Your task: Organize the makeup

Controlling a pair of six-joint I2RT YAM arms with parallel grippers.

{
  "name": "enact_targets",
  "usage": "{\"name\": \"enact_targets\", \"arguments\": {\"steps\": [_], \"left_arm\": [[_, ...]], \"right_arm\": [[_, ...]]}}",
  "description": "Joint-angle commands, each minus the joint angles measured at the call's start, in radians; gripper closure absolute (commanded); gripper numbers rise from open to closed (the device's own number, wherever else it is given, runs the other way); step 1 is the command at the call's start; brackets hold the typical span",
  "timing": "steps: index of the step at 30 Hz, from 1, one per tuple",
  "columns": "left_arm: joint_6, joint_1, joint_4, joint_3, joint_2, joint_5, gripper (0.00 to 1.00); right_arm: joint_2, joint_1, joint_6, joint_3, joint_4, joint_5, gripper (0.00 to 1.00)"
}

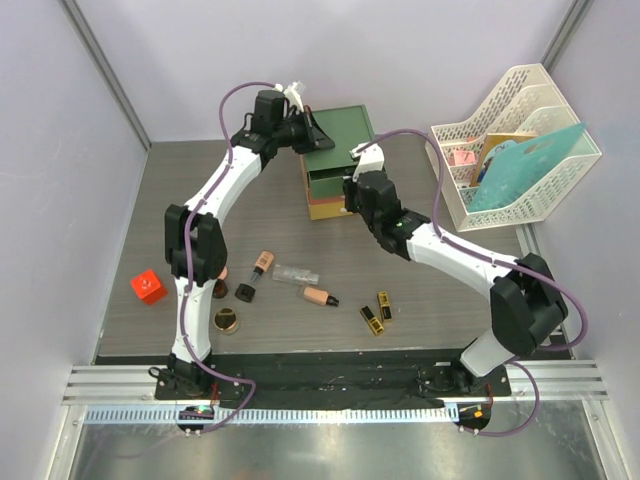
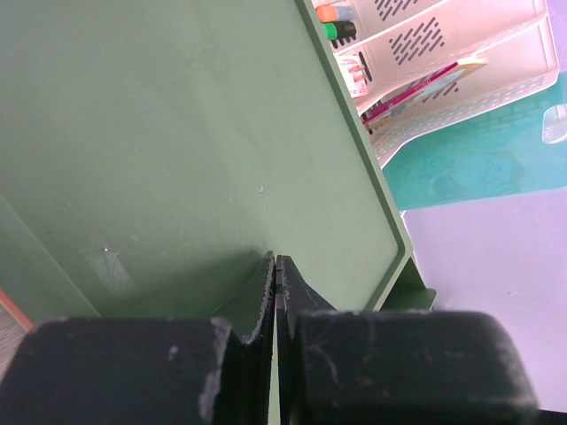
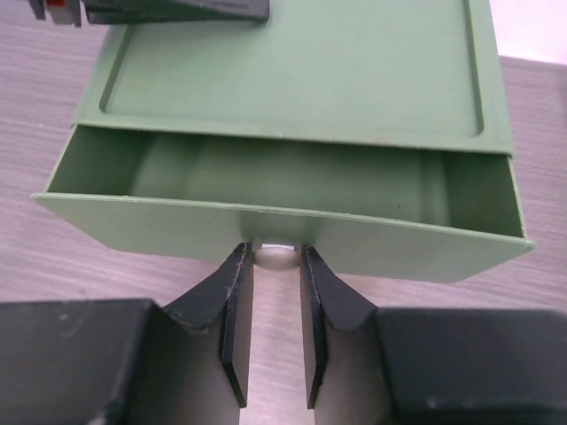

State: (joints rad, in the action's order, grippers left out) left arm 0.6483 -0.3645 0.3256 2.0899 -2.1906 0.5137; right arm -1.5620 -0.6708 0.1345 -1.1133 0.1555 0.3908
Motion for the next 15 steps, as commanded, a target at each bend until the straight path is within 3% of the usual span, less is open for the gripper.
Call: {"name": "enact_targets", "arguments": {"steps": [1, 15], "left_arm": [[-0.019, 0.009, 0.179, -0.042, -0.054, -0.04, 1.0], [-0.019, 0.013, 0.202, -0.014, -0.072, -0.046, 1.0]], "right_arm": [[0.088, -0.003, 0.063, 0.018, -0.017, -0.062, 0.99], [0.194, -0.041, 0.103, 0.121, -0.091, -0.05, 0.99]]}}
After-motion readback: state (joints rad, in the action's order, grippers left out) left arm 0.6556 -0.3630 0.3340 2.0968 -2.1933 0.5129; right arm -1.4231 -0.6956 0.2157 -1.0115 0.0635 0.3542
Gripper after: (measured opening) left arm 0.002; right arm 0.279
